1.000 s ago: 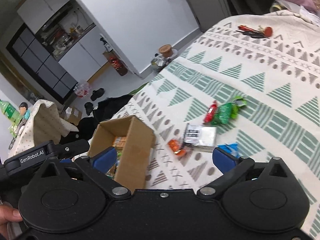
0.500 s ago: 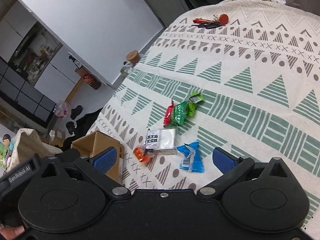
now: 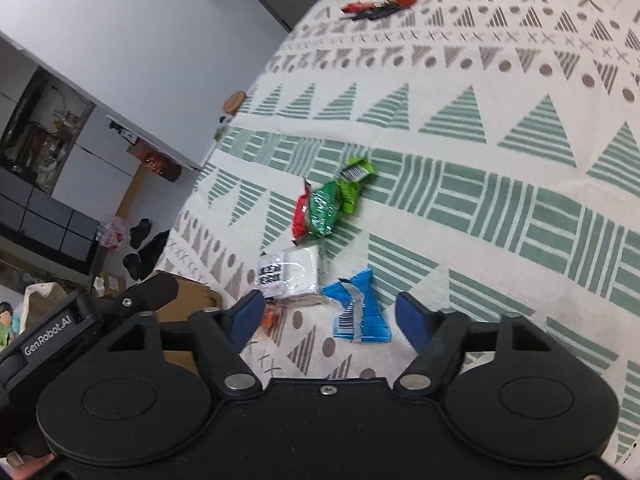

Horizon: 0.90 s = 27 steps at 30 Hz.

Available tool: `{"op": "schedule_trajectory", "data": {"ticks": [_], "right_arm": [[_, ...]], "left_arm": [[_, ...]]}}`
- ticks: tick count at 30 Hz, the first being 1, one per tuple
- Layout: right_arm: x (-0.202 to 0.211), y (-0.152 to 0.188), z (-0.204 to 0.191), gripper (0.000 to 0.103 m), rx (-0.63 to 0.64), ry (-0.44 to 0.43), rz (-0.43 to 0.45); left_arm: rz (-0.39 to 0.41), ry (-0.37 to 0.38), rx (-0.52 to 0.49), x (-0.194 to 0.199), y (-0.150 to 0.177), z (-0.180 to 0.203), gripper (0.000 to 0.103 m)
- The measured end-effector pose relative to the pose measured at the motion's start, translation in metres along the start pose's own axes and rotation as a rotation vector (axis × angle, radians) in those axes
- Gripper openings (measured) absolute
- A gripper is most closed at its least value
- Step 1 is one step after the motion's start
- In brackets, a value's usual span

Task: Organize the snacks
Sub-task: 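Move both tools back over the snack pile and lower toward the packets, then grasp the blue packet with the right tool while the left tool grasps the white cake pack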

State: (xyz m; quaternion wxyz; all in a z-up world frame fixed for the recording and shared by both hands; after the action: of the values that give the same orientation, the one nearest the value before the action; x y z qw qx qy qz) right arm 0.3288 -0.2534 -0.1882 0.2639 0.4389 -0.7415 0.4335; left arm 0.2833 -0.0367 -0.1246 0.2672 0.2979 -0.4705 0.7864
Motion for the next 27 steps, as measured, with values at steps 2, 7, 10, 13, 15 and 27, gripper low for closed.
{"op": "schedule_trajectory", "data": {"ticks": [2,7,10,13,15,27], "right_arm": [[-0.007,-0.001,0.002,0.061,-0.011,0.009,-0.011],[-0.022,-0.001,0.005,0.054,-0.019,0.025,-0.041],[-0.032,0.0,0.006,0.05,-0.021,0.035,-0.064],[-0.042,0.0,0.005,0.049,-0.016,0.049,-0.081],[-0.05,0.0,0.006,0.048,-0.016,0.061,-0.092],[-0.075,0.001,0.009,0.022,-0.001,0.091,-0.113]], "left_arm": [[-0.019,0.016,0.006,-0.009,0.001,0.0,0.082],[-0.061,0.041,0.01,-0.033,0.003,0.001,0.072],[-0.084,0.052,0.009,-0.046,0.004,0.002,0.068],[-0.107,0.057,0.007,-0.059,0.006,0.001,0.067],[-0.119,0.06,0.008,-0.067,0.007,0.0,0.066],[-0.196,0.071,-0.006,-0.109,0.013,-0.001,0.064]]}}
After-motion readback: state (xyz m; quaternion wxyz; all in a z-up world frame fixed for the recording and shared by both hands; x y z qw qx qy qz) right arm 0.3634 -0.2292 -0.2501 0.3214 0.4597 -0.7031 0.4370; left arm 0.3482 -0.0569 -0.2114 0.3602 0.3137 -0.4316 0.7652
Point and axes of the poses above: each gripper's, at about its wrist camera, not at the fingertips, and x roughly against the way its jaws point, z to its right, y to its underside, the point moved 5 cm from there along -x, roughly the way its jaws point, and after that the axes turned 4 degrees about y, right-handed, at the moved point
